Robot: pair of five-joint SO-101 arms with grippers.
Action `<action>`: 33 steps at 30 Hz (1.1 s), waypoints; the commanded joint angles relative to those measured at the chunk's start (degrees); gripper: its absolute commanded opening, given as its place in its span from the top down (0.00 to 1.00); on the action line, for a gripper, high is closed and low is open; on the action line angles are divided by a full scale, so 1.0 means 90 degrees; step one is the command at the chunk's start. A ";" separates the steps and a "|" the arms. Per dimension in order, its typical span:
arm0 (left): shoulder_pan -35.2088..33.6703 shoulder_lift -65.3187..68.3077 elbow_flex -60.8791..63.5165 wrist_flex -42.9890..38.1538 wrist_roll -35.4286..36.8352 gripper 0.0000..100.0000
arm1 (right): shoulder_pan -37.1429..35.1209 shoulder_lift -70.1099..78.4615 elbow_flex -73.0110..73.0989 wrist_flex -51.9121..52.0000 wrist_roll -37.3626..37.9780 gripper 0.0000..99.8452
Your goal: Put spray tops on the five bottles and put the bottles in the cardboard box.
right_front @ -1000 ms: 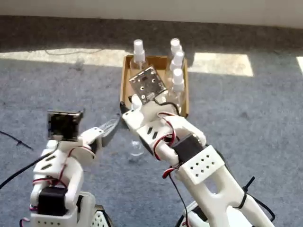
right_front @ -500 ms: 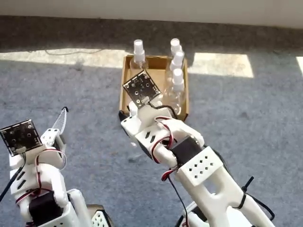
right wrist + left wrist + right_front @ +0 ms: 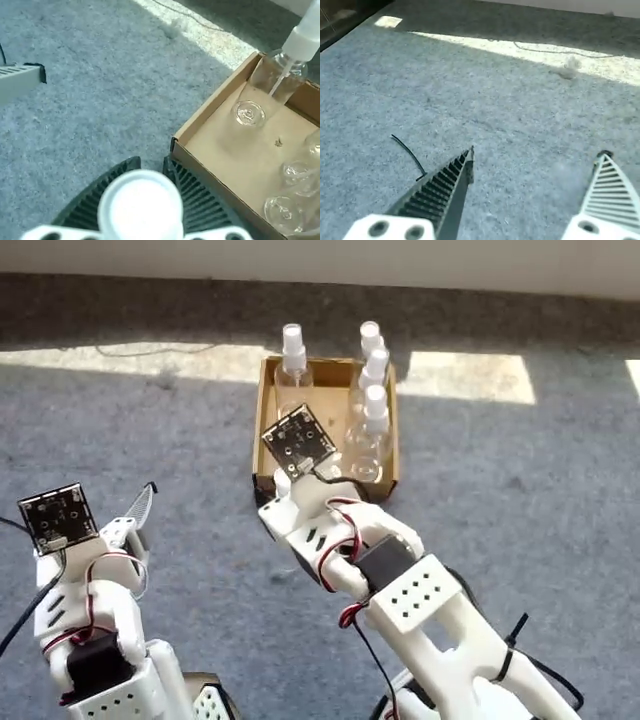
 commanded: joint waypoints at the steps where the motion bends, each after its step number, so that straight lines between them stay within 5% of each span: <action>1: 0.0122 -0.0005 -0.0034 -0.0098 -0.0049 0.66 | -0.0112 -0.0083 -0.0024 -0.0259 0.0020 0.91; 6: 0.0122 -0.0005 -0.0015 -0.0098 -0.0049 0.66 | -0.0142 -0.0083 -0.0044 -0.0278 0.0020 0.80; 18: 0.0132 -0.0005 0.0230 -0.0107 -0.0049 0.66 | -0.0142 -0.0376 -0.0493 -0.0278 0.0020 0.79; 26: 0.0513 -0.0005 0.0425 -0.0127 -0.0059 0.66 | -0.0142 -0.2261 -0.0669 -0.0220 0.0020 0.79; 33: 0.0532 -0.0005 0.0435 -0.0127 -0.0059 0.66 | -0.0923 -0.4400 0.1206 0.1480 0.0068 0.79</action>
